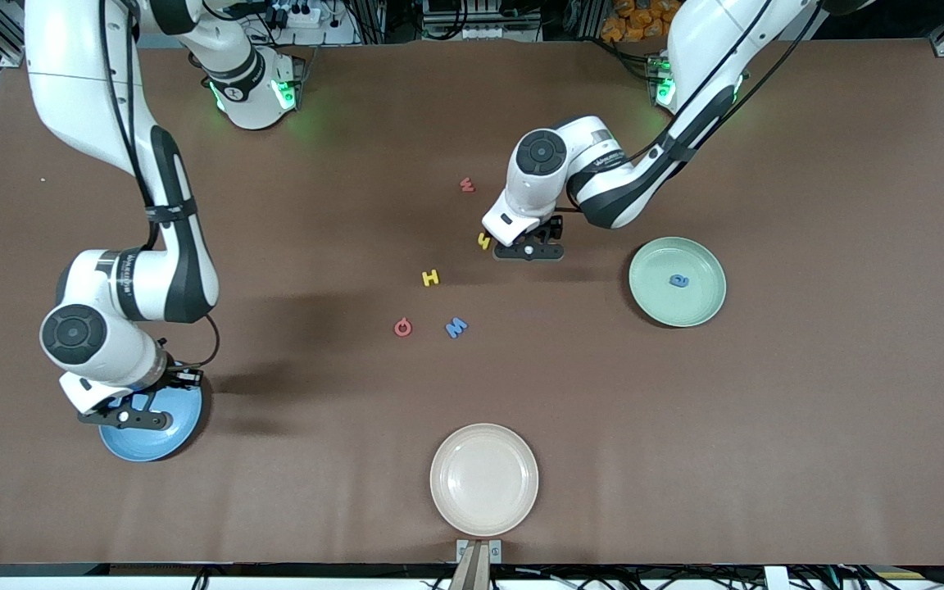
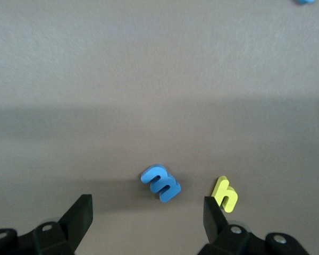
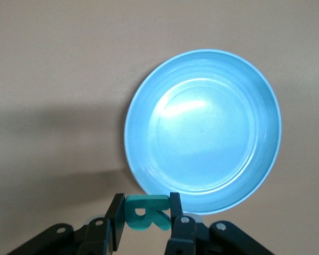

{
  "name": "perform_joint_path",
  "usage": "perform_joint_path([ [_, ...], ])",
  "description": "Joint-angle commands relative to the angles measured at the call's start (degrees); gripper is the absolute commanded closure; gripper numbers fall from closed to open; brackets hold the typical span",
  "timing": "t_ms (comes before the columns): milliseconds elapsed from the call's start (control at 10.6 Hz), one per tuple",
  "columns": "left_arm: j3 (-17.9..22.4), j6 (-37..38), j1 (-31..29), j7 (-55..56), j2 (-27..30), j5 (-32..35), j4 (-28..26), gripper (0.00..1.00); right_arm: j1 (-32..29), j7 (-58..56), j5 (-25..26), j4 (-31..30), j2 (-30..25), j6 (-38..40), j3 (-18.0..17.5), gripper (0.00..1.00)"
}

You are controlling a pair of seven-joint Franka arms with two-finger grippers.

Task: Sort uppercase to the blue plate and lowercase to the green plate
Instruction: 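Place the R on the blue plate while the left gripper lowers to m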

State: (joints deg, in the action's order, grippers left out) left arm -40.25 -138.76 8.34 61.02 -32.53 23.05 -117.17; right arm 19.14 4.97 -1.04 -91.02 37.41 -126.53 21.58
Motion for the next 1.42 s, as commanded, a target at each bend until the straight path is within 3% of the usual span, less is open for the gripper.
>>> perform_joint_path([
  [0, -0.45, -3.43, -0.51, 1.73, 0.1, 1.74, -1.47, 0.1, -3.31, -5.47, 0.78, 0.67, 1.26, -3.7, -0.83, 1.0],
  [189, -0.36, -5.02, -0.51, 1.73, -0.6, 2.08, -1.74, 0.15, -5.07, -7.42, 1.22, 0.67, 3.97, -8.88, -0.83, 1.0],
  [379, -0.36, -5.11, -0.69, 5.48, -2.53, 8.91, -1.57, 0.15, -5.16, -7.34, 1.04, 0.67, 5.04, -11.54, -0.92, 0.99],
  [474, -0.36, -5.11, -1.04, 8.03, -3.32, 12.08, -1.57, 0.15, -4.99, -6.73, 0.34, 0.58, 4.95, -11.72, -0.92, 0.41],
  [568, -0.36, -5.11, -1.21, 8.76, -3.42, 12.8, -1.65, 0.15, -4.99, -6.64, 0.25, 0.4, 4.78, -11.46, -0.92, 0.0],
  [1326, -0.01, -6.61, -0.16, 11.31, -6.23, 13.59, -1.21, 0.17, -4.28, -6.2, 0.16, 0.31, 4.69, -10.93, -1.01, 0.0],
])
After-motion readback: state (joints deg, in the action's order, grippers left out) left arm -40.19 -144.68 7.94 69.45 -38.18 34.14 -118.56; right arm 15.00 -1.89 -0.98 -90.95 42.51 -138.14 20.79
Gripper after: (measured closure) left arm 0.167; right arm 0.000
